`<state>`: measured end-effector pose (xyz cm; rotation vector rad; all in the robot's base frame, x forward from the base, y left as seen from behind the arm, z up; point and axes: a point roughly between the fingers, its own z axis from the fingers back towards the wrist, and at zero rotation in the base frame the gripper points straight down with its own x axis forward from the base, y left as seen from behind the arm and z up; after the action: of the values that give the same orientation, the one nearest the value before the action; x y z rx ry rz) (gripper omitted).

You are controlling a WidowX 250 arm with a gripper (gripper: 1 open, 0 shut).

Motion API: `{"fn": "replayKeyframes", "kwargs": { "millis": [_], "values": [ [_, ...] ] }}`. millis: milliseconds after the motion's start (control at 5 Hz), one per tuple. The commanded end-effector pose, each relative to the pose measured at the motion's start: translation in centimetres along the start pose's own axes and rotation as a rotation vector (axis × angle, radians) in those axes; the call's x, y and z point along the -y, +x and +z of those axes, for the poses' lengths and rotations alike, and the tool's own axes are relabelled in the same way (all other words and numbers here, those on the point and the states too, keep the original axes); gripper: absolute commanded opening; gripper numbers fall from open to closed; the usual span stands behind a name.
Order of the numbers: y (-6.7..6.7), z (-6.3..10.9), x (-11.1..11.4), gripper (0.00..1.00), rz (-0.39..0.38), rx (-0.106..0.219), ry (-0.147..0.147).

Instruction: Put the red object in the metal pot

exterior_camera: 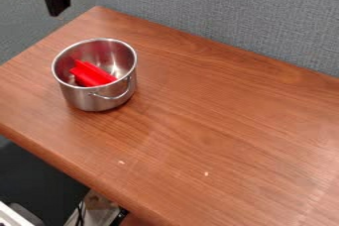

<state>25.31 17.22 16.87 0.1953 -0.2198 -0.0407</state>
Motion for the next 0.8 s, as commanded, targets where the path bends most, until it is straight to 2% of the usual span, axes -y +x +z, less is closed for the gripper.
{"fn": "replayKeyframes", "kwargs": {
  "millis": [0,400,600],
  "values": [
    [1.2,0.5,-0.7,1.0,-0.005,0.027,-0.016],
    [2.3,0.1,0.0,1.0,-0.037,0.003,-0.078],
    [1.6,-0.7,1.5,1.0,-0.095,-0.03,-0.103]
  ]
}}
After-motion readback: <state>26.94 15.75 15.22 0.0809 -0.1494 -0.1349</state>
